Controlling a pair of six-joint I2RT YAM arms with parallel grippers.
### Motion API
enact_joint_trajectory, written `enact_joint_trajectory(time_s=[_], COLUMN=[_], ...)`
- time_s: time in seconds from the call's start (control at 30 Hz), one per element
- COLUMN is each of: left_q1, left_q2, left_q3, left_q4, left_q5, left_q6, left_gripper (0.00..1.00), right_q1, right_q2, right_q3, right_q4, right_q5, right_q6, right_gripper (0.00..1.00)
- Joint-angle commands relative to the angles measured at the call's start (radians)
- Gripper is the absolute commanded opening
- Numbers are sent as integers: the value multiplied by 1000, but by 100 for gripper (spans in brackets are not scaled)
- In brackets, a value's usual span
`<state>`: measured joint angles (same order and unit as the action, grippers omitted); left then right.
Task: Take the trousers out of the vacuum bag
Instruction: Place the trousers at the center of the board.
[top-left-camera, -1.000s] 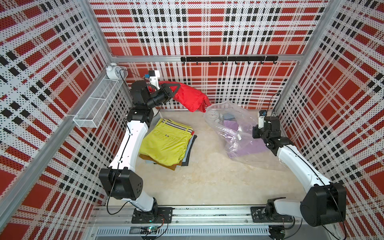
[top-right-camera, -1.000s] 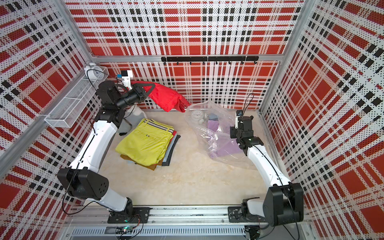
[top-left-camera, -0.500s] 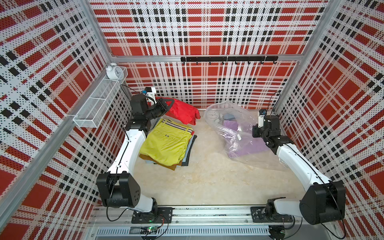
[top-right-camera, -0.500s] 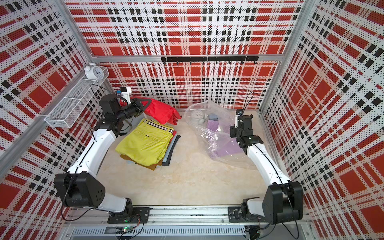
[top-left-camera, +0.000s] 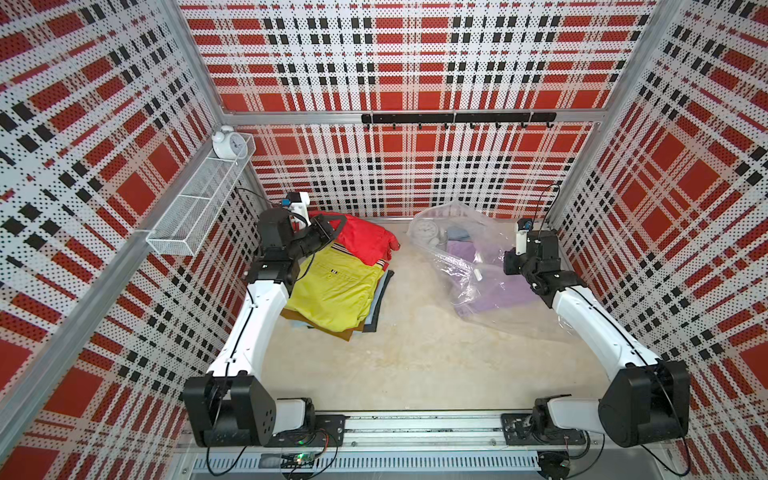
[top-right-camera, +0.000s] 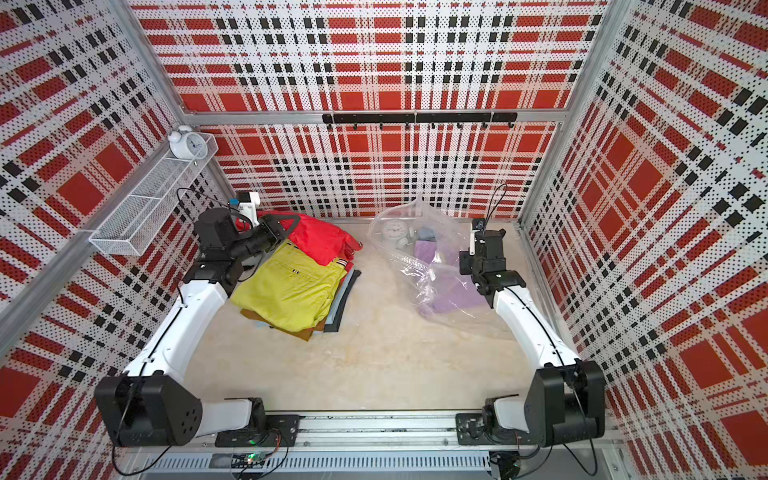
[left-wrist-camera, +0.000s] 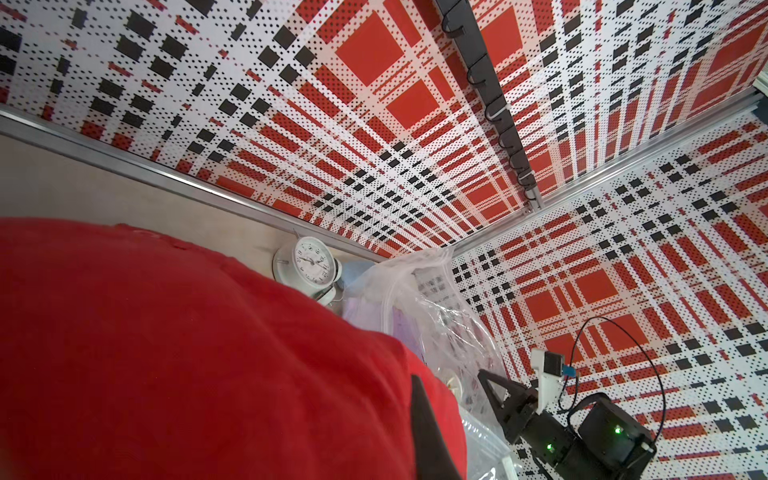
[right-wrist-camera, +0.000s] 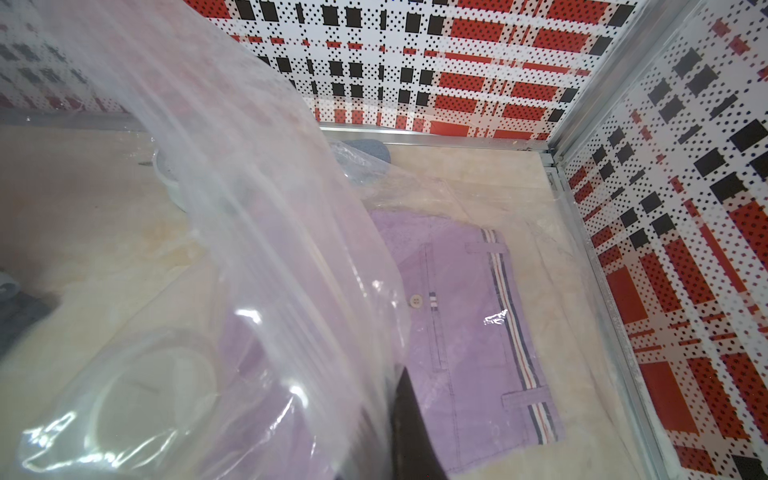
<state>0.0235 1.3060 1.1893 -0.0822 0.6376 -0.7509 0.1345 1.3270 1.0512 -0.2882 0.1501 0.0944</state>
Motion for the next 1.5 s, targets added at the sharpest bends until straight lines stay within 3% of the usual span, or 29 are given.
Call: enact_joint_trajectory(time_s=[0.0,0.47,1.03,1.47], left_q1=[21,105,75,36], left_q2=[-78,-157,78,71], left_q3=[-10,-123,140,112], left_q4=[104,-17,190,236], left_q5=[-10,8,59,51], left_q6=[50,135,-1,-33], left_gripper=[0,0,0,0], right_q1=[-7,-8,-8,-9], right_q2=[14,17,0,-2], right_q3=[30,26,14,8], right_q4=[12,17,12,11], right_q5=[-4,-8,-6,-2], right_q6=[7,10,18,16], right_gripper=[0,0,0,0])
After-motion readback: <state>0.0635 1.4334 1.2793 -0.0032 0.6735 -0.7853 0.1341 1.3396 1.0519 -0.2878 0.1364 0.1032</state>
